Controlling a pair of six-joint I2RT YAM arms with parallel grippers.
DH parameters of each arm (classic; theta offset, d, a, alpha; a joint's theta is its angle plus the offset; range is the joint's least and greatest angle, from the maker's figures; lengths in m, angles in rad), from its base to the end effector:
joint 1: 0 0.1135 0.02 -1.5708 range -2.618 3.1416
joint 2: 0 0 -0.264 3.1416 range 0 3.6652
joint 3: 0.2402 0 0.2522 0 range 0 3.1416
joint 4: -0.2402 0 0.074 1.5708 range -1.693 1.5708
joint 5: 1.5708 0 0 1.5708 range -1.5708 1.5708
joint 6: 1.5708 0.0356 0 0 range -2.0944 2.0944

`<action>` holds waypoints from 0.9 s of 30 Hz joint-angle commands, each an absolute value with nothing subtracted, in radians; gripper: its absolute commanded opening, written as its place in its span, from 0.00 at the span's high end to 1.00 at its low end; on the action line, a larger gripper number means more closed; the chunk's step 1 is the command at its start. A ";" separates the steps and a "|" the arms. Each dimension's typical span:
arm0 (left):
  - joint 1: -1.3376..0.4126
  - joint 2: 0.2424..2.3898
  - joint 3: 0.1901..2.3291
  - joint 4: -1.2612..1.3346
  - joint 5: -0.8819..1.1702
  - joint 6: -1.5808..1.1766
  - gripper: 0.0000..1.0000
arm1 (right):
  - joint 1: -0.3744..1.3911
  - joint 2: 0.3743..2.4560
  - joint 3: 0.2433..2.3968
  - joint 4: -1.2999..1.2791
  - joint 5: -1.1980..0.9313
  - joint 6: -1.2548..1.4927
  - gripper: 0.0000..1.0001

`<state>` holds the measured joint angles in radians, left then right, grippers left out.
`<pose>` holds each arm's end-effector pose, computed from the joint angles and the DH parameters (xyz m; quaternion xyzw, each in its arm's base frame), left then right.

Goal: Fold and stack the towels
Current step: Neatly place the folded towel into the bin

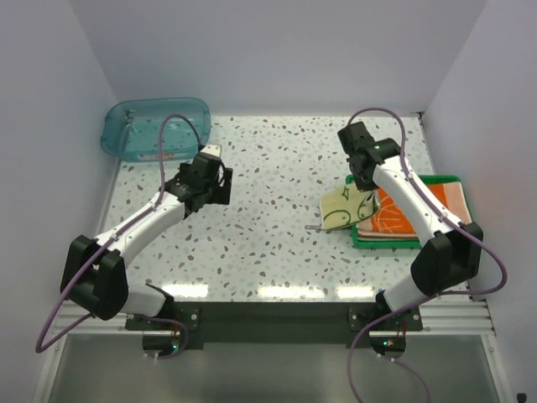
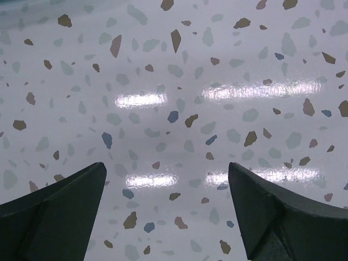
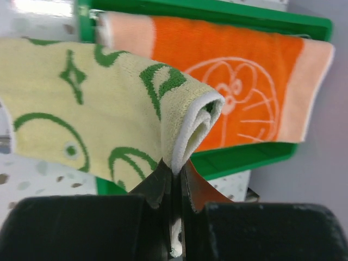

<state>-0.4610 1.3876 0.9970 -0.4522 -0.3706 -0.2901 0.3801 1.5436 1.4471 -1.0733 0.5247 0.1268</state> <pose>0.2678 -0.1186 0.2553 0.0130 0.9207 0.0318 0.3887 0.2883 0.0960 0.3170 -0.0683 0.9454 -0.1978 0.2499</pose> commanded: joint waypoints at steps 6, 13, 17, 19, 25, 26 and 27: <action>-0.457 1.339 0.960 -0.399 -0.446 -0.258 0.00 | 0.262 1.528 1.440 -1.069 0.807 -0.052 1.00; -0.457 1.327 0.953 -0.391 -0.446 -0.261 0.00 | 0.232 1.566 1.407 -1.006 0.939 -0.107 1.00; -0.457 1.327 0.951 -0.390 -0.443 -0.261 0.00 | 0.222 1.604 1.407 -0.980 0.997 -0.121 1.00; -0.457 1.324 0.951 -0.387 -0.443 -0.259 0.00 | 0.218 1.627 1.408 -0.977 1.017 -0.120 1.00; -0.457 1.310 0.943 -0.380 -0.442 -0.259 0.00 | 0.203 1.672 1.404 -0.924 1.065 -0.149 1.00; -0.457 1.307 0.943 -0.380 -0.442 -0.259 0.00 | 0.198 1.683 1.404 -0.914 1.075 -0.150 1.00; -0.457 1.307 0.942 -0.379 -0.442 -0.258 0.00 | 0.195 1.690 1.405 -0.914 1.081 -0.155 1.00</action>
